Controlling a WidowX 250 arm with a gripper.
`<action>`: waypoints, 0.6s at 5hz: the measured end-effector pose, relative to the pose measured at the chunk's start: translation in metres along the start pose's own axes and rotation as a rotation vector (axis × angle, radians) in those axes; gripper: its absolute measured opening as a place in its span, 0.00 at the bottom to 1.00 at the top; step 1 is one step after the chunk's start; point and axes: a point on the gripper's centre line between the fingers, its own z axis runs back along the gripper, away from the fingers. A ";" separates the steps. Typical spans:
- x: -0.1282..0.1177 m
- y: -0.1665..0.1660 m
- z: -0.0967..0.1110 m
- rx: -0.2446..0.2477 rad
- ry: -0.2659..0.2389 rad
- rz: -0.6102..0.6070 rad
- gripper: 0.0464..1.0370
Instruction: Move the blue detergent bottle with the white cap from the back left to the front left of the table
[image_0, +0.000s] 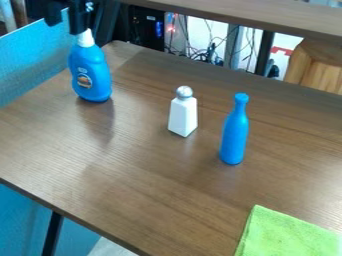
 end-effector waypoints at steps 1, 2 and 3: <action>0.003 0.009 0.001 0.003 0.008 -0.022 0.96; 0.006 0.012 -0.002 0.006 0.025 -0.036 0.96; 0.011 0.012 -0.015 -0.027 0.060 -0.057 0.96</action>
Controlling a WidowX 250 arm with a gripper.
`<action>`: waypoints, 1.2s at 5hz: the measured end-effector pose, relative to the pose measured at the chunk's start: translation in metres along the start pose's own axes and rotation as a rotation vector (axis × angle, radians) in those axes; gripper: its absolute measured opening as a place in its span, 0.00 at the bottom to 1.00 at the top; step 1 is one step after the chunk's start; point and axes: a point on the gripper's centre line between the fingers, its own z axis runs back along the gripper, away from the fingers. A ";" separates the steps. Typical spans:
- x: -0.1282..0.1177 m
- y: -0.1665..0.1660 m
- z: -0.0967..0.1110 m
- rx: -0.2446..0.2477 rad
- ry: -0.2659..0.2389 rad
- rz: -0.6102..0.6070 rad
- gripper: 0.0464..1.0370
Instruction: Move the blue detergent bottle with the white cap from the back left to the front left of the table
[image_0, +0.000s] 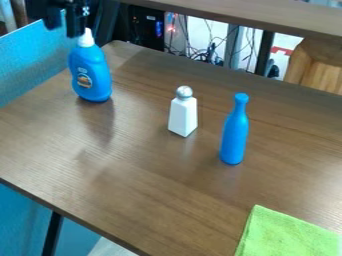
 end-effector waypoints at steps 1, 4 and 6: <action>0.009 0.004 -0.007 -0.017 0.035 -0.013 0.96; 0.027 -0.015 -0.028 -0.003 0.081 -0.077 0.67; 0.021 -0.019 -0.025 -0.010 0.087 -0.051 0.46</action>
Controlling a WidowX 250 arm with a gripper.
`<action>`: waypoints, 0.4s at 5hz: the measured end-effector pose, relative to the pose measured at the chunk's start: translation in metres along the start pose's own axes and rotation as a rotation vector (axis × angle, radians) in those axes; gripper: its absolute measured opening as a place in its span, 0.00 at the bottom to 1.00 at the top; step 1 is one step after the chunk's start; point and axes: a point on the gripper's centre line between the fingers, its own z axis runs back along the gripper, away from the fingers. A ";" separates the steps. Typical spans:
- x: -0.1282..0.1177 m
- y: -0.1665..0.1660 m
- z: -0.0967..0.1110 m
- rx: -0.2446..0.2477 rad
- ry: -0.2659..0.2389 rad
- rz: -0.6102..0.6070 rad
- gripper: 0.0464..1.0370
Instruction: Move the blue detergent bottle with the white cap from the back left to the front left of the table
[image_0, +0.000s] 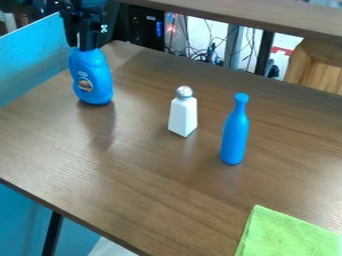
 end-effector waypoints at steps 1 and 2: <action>-0.006 -0.009 0.008 -0.026 -0.021 -0.007 0.46; -0.026 -0.032 0.037 -0.056 -0.137 -0.033 0.46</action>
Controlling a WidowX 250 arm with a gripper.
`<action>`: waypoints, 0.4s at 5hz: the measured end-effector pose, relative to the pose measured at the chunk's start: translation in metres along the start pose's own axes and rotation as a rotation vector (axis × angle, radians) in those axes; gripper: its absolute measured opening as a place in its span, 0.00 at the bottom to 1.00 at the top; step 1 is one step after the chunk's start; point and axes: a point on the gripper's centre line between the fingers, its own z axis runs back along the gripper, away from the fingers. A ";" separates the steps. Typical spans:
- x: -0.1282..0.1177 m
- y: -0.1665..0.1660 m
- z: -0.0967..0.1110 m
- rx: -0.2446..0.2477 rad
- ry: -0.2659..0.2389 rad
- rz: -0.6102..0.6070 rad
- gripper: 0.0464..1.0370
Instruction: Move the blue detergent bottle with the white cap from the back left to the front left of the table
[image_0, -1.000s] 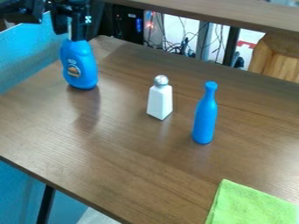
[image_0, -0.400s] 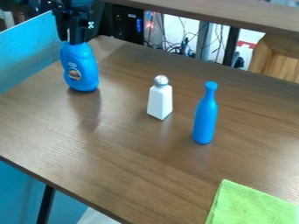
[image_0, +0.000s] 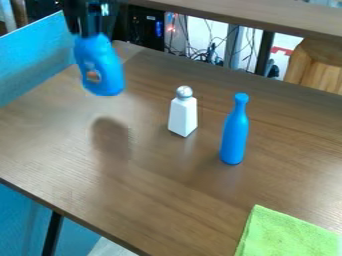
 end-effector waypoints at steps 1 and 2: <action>-0.027 -0.020 0.014 0.018 -0.052 -0.003 0.46; -0.055 -0.033 0.005 0.039 0.013 0.011 0.46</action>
